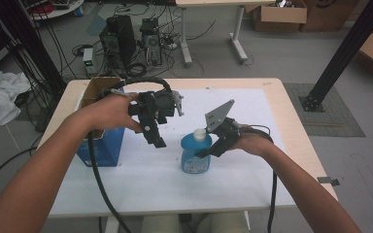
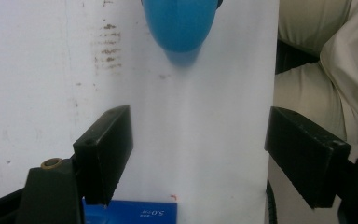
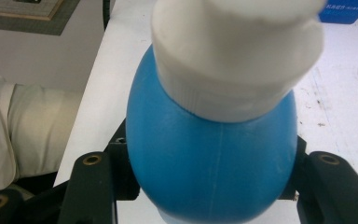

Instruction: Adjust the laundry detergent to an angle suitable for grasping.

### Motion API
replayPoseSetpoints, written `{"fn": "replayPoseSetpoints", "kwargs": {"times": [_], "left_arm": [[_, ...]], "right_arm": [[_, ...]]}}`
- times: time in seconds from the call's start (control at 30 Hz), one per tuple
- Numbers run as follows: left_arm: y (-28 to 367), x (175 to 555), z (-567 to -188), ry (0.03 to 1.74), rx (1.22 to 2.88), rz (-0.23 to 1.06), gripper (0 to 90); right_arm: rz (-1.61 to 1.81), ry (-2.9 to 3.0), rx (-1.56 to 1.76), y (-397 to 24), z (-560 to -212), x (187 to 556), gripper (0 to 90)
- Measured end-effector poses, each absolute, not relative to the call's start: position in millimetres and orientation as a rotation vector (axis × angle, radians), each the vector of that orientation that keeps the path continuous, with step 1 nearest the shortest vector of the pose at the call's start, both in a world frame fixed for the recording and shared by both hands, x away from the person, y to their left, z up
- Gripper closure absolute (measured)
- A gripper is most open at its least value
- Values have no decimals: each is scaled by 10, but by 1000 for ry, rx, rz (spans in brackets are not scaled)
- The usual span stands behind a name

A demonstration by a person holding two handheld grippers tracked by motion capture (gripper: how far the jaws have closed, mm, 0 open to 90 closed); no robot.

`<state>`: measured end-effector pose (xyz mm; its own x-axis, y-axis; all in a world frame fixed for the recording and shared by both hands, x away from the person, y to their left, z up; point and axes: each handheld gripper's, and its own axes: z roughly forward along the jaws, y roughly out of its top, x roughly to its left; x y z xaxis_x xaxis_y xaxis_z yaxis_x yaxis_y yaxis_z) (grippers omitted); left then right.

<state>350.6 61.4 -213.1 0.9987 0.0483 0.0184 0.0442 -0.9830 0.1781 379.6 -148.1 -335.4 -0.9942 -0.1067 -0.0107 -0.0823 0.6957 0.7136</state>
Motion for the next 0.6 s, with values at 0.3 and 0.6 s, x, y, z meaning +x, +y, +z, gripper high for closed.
{"fn": "replayPoseSetpoints", "kwargs": {"times": [0.3,0.6], "left_arm": [[590,3506,-2129,63,2966,33,241],[596,3508,-2126,56,2966,37,241]], "right_arm": [[-1174,-2859,116,-1479,-3359,3796,415],[-1152,-2856,92,-1456,-3379,3790,394]]}}
